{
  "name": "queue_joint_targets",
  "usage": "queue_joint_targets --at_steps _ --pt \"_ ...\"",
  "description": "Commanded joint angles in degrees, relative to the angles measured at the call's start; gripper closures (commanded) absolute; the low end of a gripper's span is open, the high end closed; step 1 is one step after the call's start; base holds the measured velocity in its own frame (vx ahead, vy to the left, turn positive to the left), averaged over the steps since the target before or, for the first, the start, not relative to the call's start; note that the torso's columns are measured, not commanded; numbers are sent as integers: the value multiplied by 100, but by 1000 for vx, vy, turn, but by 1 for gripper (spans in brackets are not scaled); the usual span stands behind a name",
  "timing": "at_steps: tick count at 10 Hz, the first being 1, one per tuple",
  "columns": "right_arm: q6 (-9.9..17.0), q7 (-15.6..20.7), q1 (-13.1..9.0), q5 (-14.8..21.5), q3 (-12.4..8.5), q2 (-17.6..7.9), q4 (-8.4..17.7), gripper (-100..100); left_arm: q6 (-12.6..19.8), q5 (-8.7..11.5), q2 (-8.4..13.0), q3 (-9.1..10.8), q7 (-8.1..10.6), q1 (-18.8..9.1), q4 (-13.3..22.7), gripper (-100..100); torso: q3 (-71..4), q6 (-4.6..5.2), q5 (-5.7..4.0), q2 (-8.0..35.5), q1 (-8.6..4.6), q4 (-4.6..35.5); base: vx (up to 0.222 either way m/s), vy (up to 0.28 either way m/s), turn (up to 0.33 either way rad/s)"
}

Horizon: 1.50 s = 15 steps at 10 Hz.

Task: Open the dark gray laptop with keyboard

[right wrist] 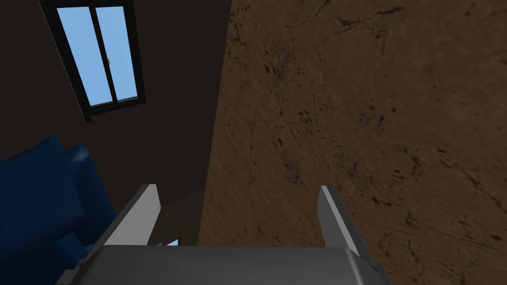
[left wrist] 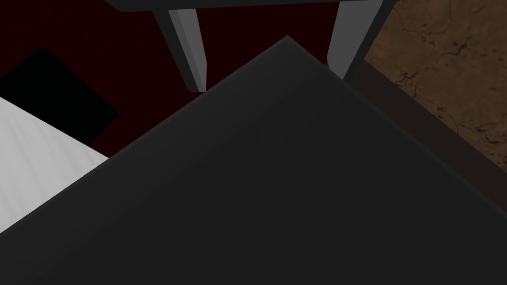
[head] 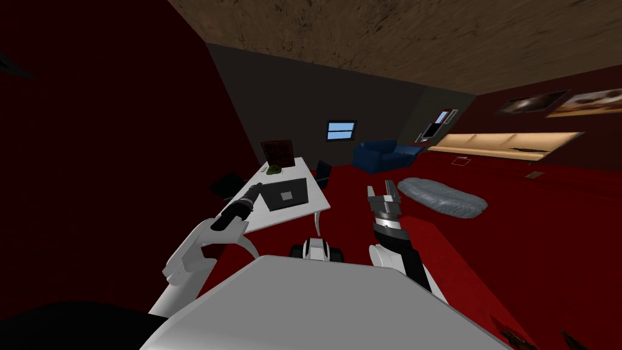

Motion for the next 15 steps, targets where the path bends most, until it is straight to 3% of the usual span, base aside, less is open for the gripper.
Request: queue_joint_targets --at_steps 1,2,3,6,7,9,10,12,13,15 --pt "0 0 -2 0 0 0 0 0 396 210 225 148 98 -90 156 100 -7 25 -2 -7 8 4 -34 20 -177" --pt "0 0 -1 0 0 0 0 0 530 210 225 148 98 -90 156 100 -6 15 -5 -7 3 7 -8 11 -26" --pt "0 0 0 0 0 0 0 0 674 366 422 294 188 -237 220 100 -3 -5 -2 -3 5 5 -19 7 -207" --pt "0 0 0 0 0 0 0 0 973 366 422 294 188 -237 220 100 -7 2 4 -11 9 0 -14 10 -50" --pt "0 0 0 0 0 0 0 0 1116 522 620 440 279 -385 284 100 -9 -2 7 -13 15 -4 -24 0 -223" --pt "0 0 0 0 0 -1 0 0 1415 522 620 440 279 -385 284 100 -10 21 -5 -12 0 7 -19 20 -91" --pt "0 0 0 0 0 0 0 0 1573 678 818 586 369 -532 348 100 -6 3 -1 -7 0 3 -21 10 -238" --pt "0 0 0 0 0 -1 0 0 1837 678 818 586 369 -532 348 100 0 12 -10 5 -9 15 -13 16 -78" --pt "0 0 1 0 -1 0 0 0 2001 834 1015 732 460 -680 413 100 8 1 -5 14 -14 12 -27 9 -217" --pt "0 0 0 0 0 -1 0 0 2300 834 1015 732 460 -680 413 100 7 12 -22 20 -21 27 -20 13 -84"
